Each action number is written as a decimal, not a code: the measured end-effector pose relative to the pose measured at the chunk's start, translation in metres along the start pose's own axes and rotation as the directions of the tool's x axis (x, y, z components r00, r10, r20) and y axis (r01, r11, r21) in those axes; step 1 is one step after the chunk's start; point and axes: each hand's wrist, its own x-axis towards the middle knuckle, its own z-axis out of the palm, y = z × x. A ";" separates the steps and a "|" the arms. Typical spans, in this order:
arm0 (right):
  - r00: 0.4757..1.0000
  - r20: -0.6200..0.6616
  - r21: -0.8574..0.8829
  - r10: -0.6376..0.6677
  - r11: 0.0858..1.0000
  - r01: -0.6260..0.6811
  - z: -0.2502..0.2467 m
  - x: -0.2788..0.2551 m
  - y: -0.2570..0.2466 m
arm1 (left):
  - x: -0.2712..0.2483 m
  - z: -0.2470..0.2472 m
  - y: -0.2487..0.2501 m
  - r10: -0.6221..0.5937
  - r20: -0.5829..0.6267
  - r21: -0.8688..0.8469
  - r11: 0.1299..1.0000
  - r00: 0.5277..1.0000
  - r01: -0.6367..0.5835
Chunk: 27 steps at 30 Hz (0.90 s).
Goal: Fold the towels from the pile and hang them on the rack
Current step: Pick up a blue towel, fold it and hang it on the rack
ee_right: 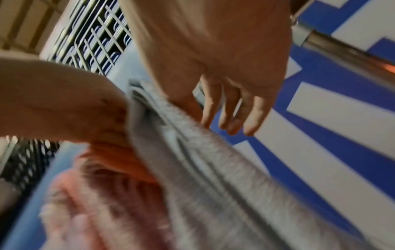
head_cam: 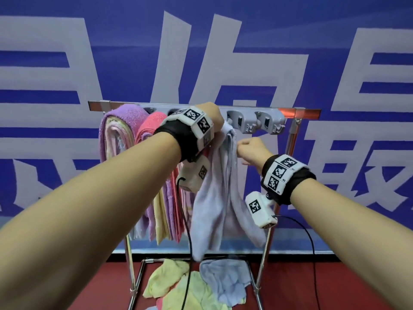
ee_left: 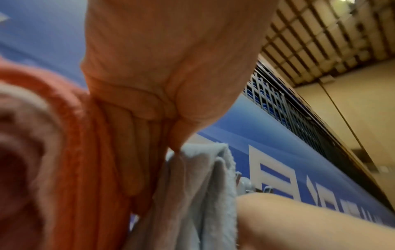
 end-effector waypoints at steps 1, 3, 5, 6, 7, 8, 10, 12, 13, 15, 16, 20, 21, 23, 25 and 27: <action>1.000 -0.004 0.103 -0.027 0.994 0.027 0.005 -0.007 -0.003 | 0.001 0.003 -0.003 -0.032 0.015 -0.161 0.986 0.999 0.034; 0.998 -0.006 0.211 -0.070 0.975 0.069 0.013 -0.018 -0.006 | -0.004 0.007 -0.009 -0.061 0.067 -0.424 0.902 0.996 0.084; 0.981 0.027 0.159 -0.190 0.970 0.184 0.019 -0.030 -0.006 | -0.008 0.007 -0.011 -0.043 0.114 -0.519 0.849 0.992 0.097; 0.967 0.042 0.093 -0.251 0.965 0.247 0.023 -0.033 -0.003 | -0.010 0.006 -0.012 -0.026 0.137 -0.534 0.840 0.990 0.096; 0.957 0.034 0.002 -0.287 0.958 0.287 0.028 -0.032 0.000 | -0.015 0.005 -0.012 -0.020 0.166 -0.535 0.838 0.986 0.107; 0.950 0.007 -0.098 -0.313 0.945 0.312 0.030 -0.030 0.002 | -0.018 0.005 -0.012 -0.018 0.200 -0.550 0.826 0.980 0.127; 0.945 -0.069 -0.257 -0.321 0.921 0.294 0.030 -0.026 0.001 | -0.023 0.011 -0.012 -0.031 0.287 -0.612 0.763 0.957 0.208; 0.934 -0.116 -0.352 -0.338 0.893 0.280 0.025 -0.025 -0.002 | -0.027 0.025 -0.012 -0.007 0.264 -0.605 0.777 0.965 0.171; 0.926 -0.117 -0.410 -0.358 0.867 0.284 0.022 -0.026 -0.003 | -0.035 0.028 -0.011 0.018 0.216 -0.537 0.837 0.976 0.103; 0.903 -0.138 -0.569 -0.406 0.779 0.263 0.015 -0.026 -0.005 | -0.042 0.042 -0.014 0.052 0.092 -0.292 0.956 0.994 -0.023; 0.886 -0.143 -0.642 -0.441 0.723 0.256 0.011 -0.025 -0.005 | -0.047 0.049 -0.015 0.058 0.039 -0.173 0.984 0.998 -0.050; 0.842 -0.150 -0.758 -0.517 0.607 0.238 -0.003 -0.021 -0.008 | -0.059 0.061 -0.023 0.038 -0.062 0.210 0.977 0.997 -0.024; 0.836 -0.142 -0.775 -0.530 0.585 0.239 -0.004 -0.022 -0.008 | -0.060 0.059 -0.023 0.048 -0.062 0.286 0.958 0.997 -0.028; 0.835 -0.123 -0.803 -0.536 0.548 0.233 -0.003 -0.025 -0.009 | -0.060 0.057 -0.021 0.065 -0.064 0.351 0.935 0.996 -0.038; 0.855 -0.093 -0.810 -0.511 0.538 0.234 0.002 -0.029 -0.006 | -0.057 0.056 -0.022 0.072 -0.028 0.299 0.952 0.997 -0.060; 0.884 -0.067 -0.774 -0.463 0.584 0.247 0.007 -0.033 0.001 | -0.055 0.063 -0.021 0.128 0.021 0.037 0.991 0.991 -0.129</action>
